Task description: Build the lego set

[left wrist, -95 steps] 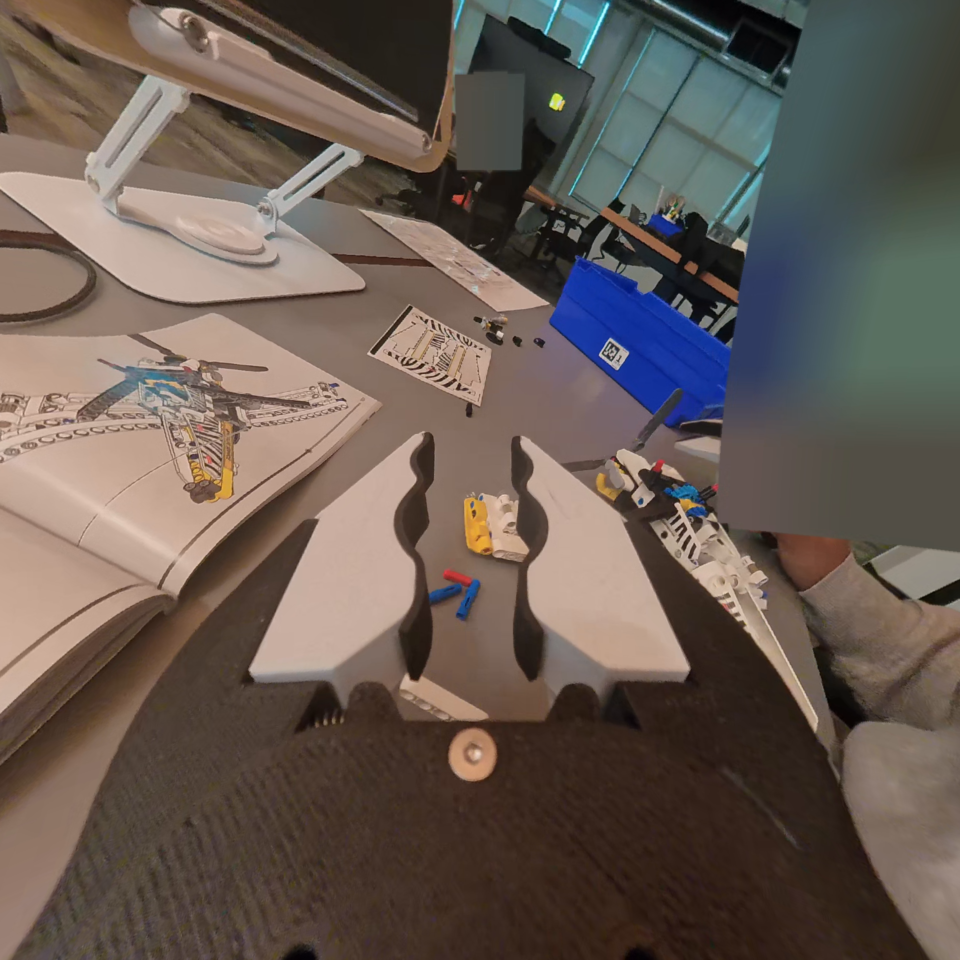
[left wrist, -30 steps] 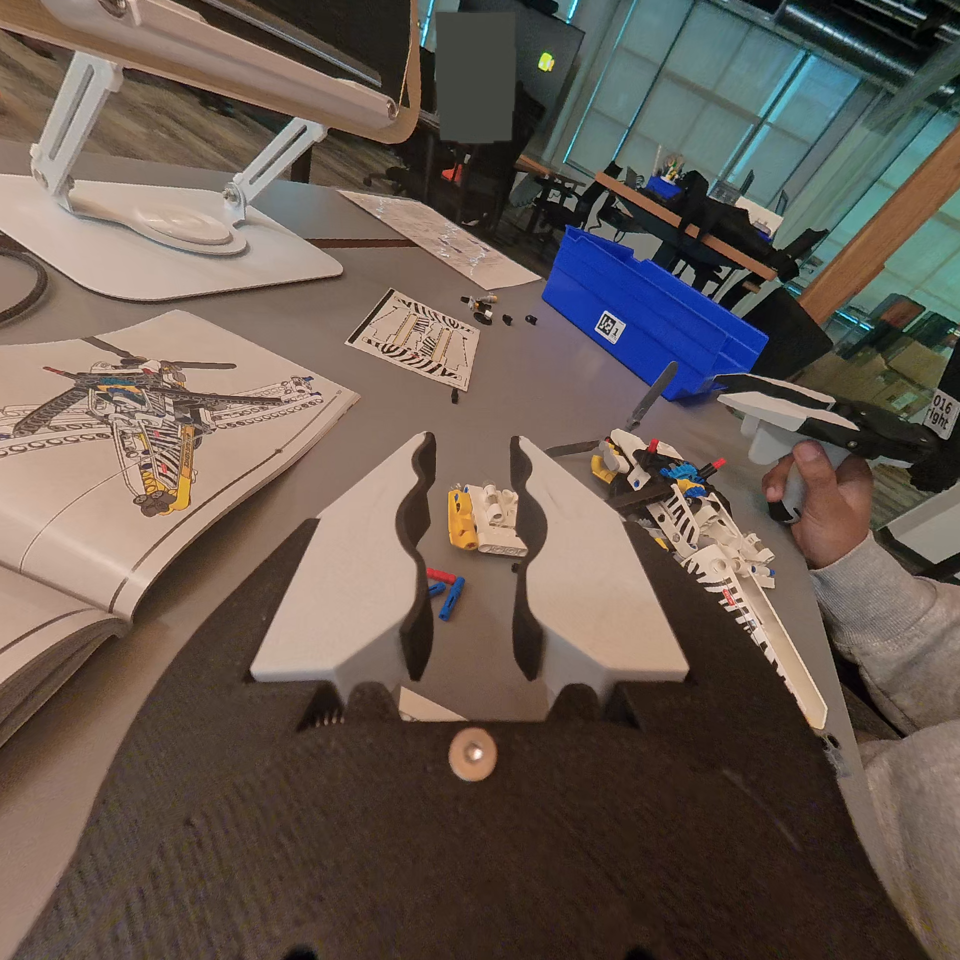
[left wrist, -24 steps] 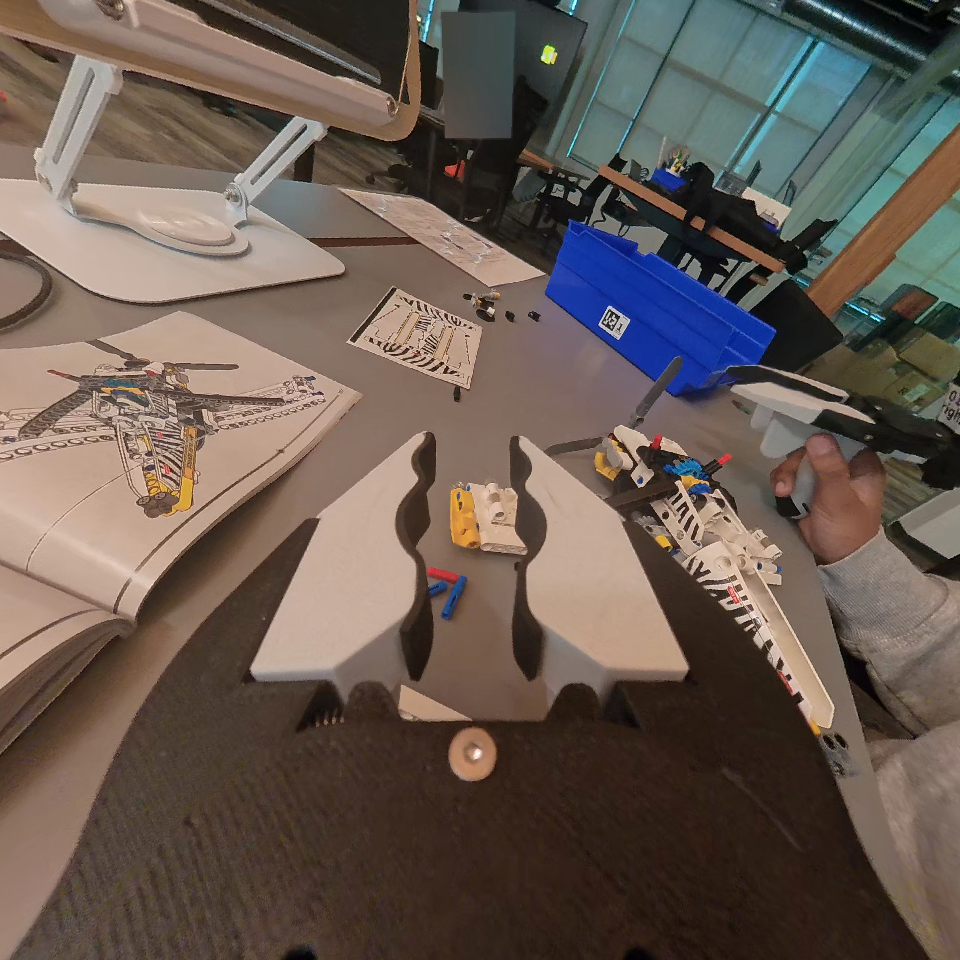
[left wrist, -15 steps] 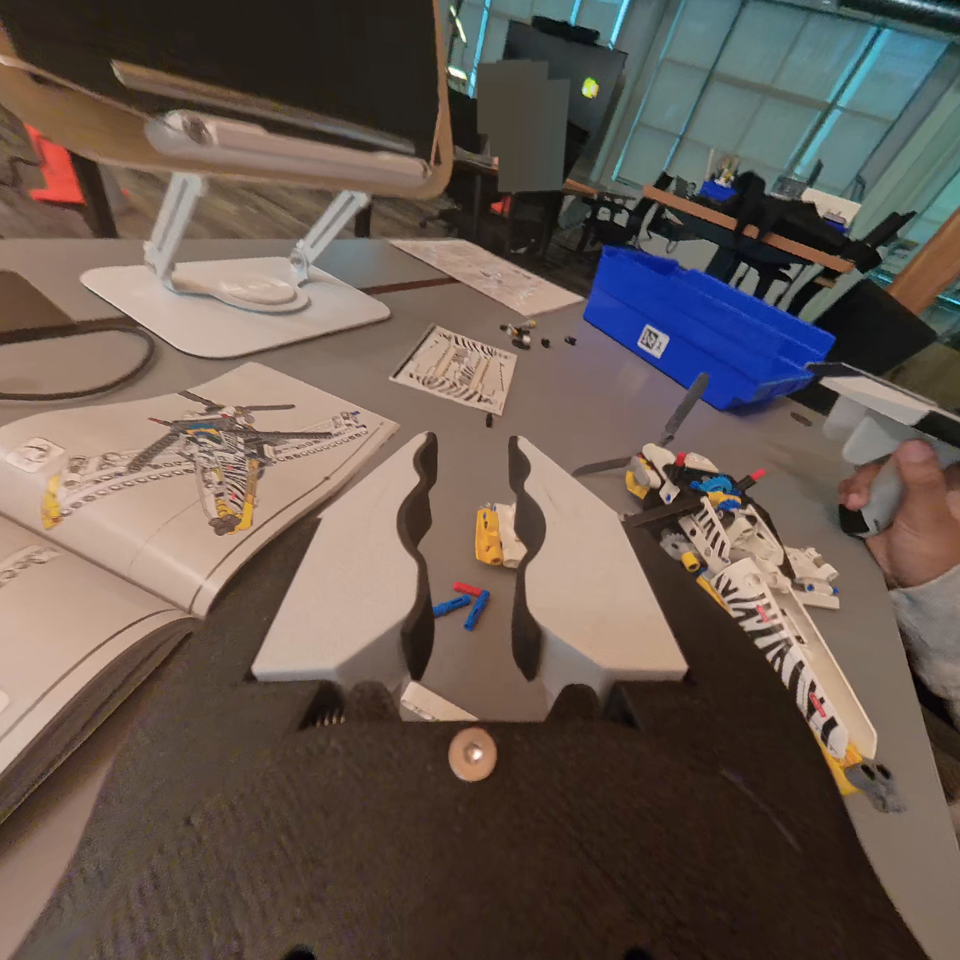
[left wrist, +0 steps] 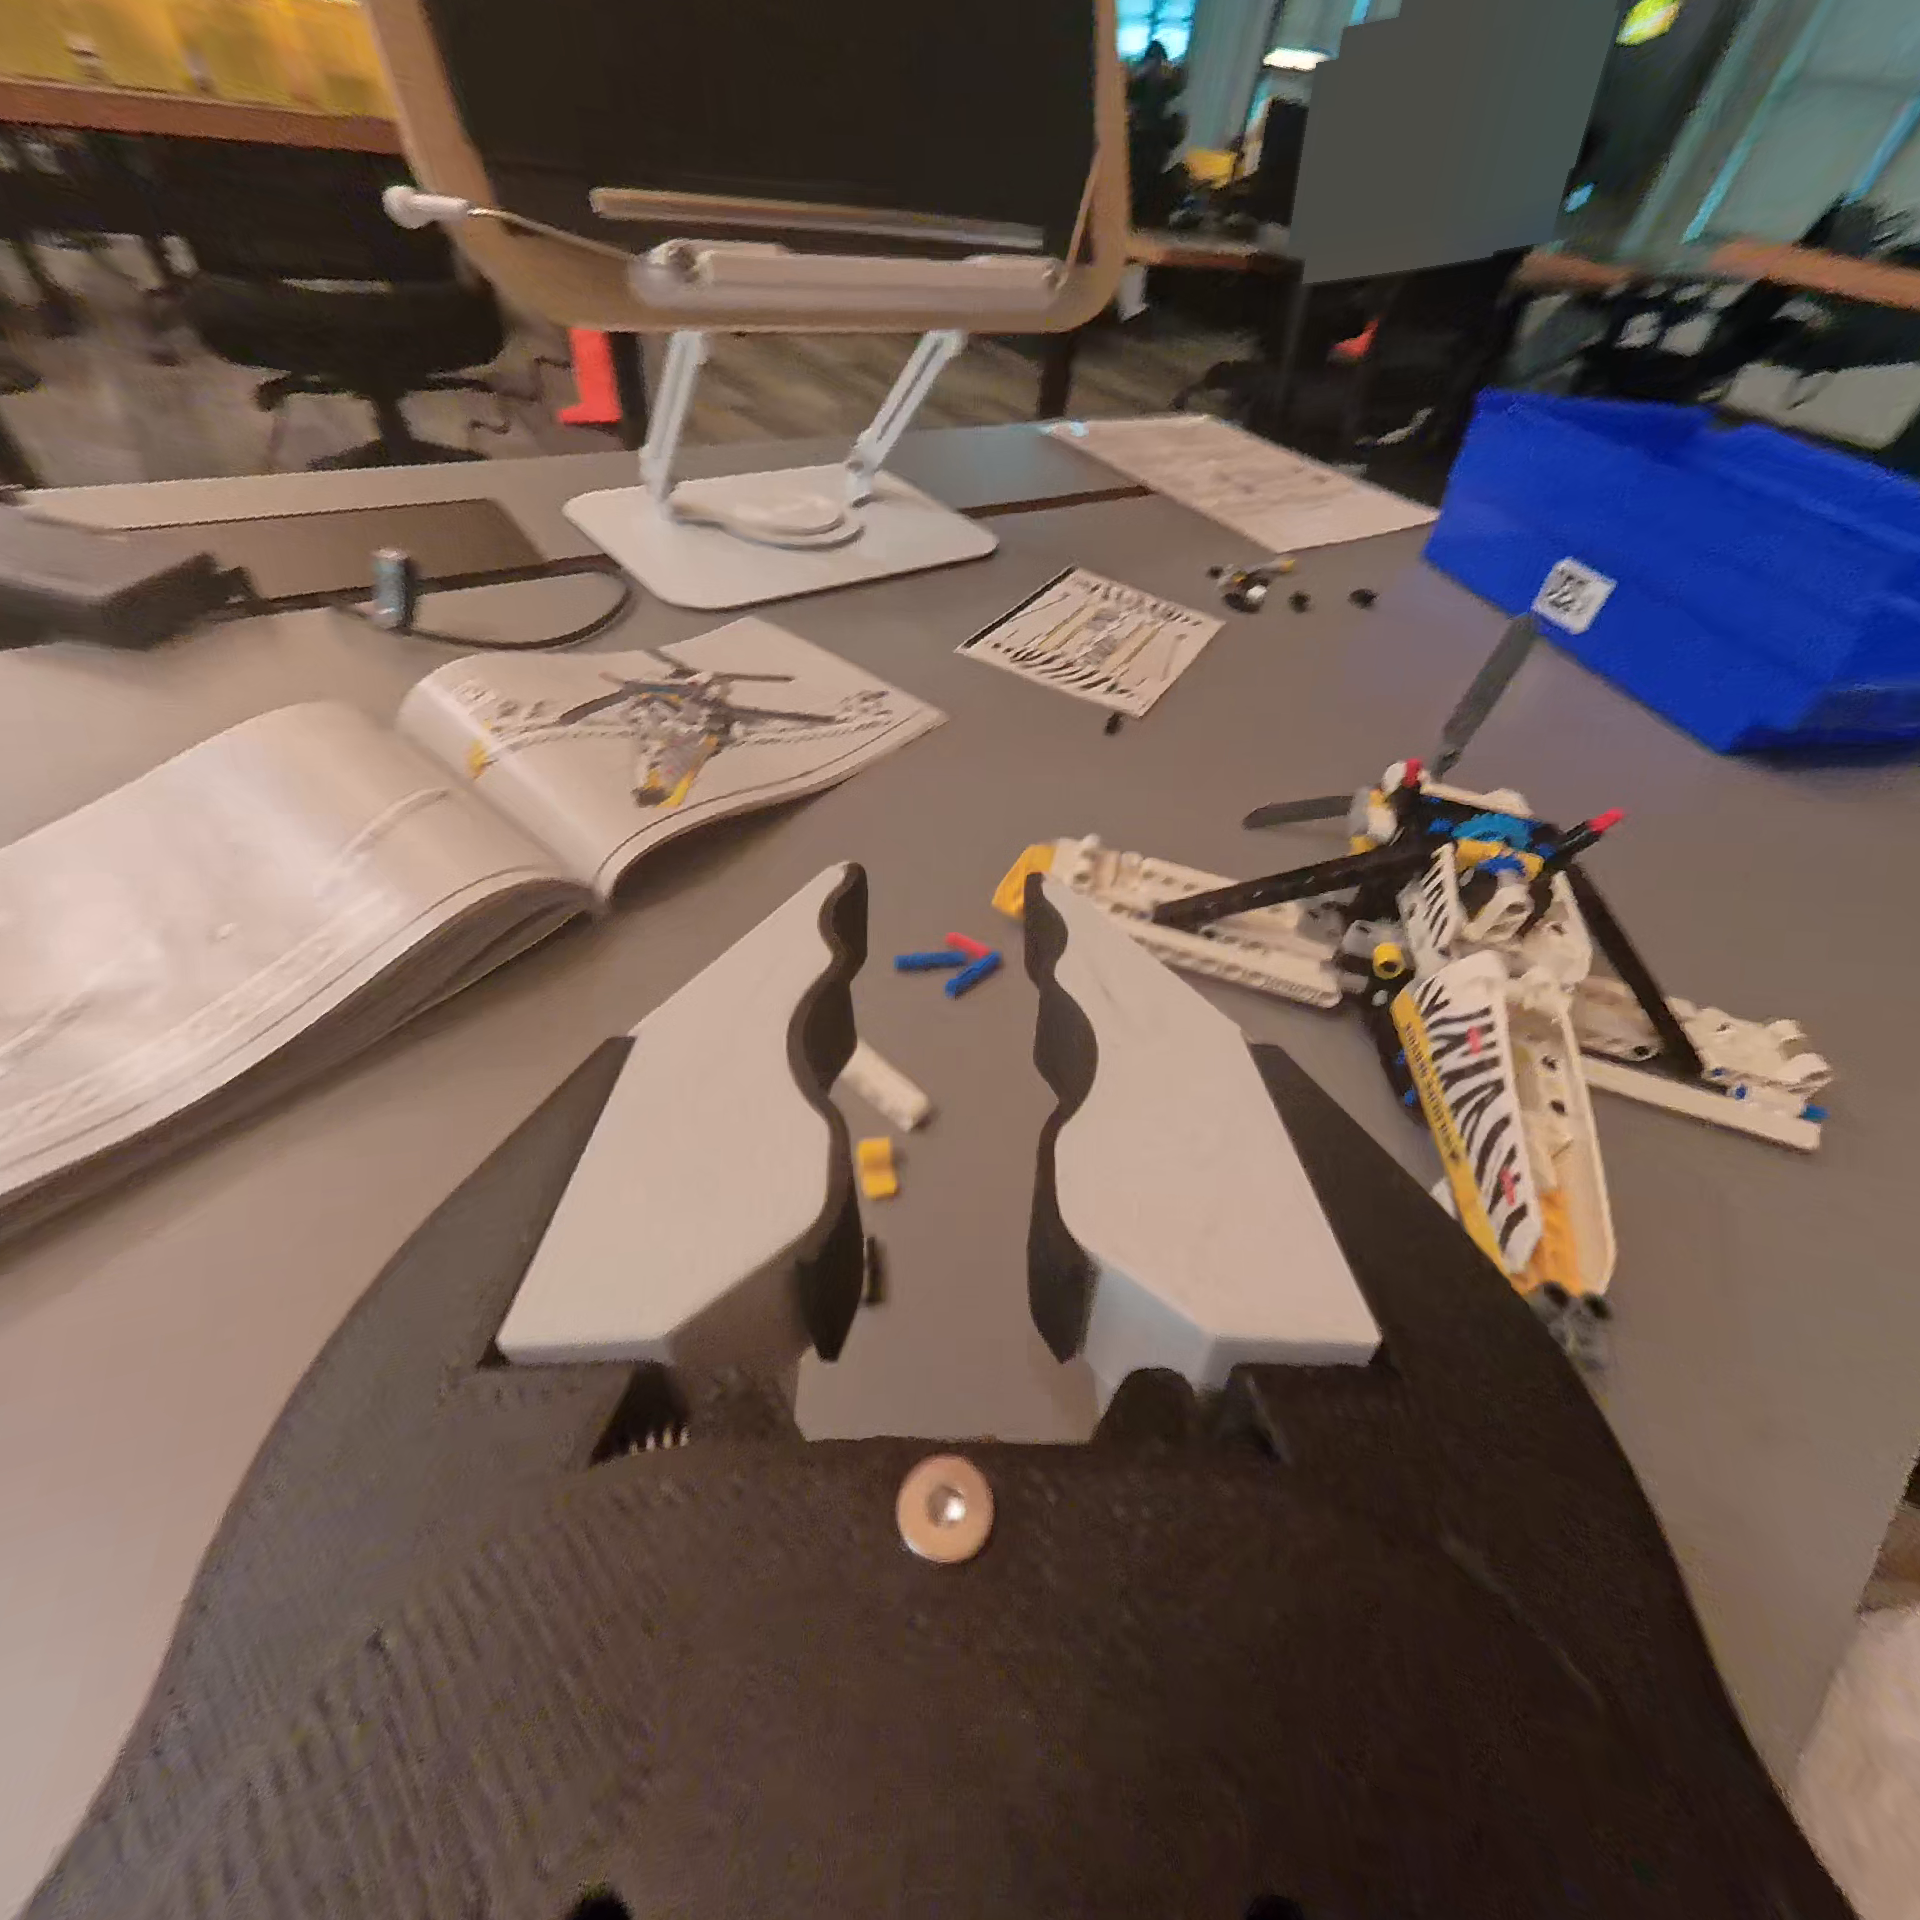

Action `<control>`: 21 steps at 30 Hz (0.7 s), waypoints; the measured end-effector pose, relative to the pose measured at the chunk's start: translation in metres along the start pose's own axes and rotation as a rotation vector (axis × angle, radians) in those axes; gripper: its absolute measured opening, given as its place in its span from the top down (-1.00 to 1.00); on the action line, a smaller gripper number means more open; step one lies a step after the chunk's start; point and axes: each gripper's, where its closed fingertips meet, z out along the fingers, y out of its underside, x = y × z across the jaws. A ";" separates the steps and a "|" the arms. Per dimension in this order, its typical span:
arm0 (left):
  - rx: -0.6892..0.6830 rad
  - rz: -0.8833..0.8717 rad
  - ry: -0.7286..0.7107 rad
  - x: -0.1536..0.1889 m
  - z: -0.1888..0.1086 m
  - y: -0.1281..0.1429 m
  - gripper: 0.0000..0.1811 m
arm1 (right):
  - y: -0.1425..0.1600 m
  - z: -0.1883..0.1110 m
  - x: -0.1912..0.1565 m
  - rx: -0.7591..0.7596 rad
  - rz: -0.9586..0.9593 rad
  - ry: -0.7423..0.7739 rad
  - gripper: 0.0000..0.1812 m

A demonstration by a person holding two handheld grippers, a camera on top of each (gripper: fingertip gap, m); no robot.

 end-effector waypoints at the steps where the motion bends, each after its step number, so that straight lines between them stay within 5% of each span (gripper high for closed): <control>1: -0.016 0.009 -0.037 -0.004 -0.006 0.003 0.68 | 0.000 -0.001 0.000 -0.005 -0.008 0.004 0.79; 13: -0.201 -0.011 -0.157 -0.024 -0.011 0.053 0.63 | -0.003 -0.004 0.006 -0.004 0.005 0.015 0.82; 21: -0.224 -0.014 -0.171 -0.026 -0.009 0.056 0.57 | -0.004 -0.005 0.008 0.003 0.029 0.008 0.82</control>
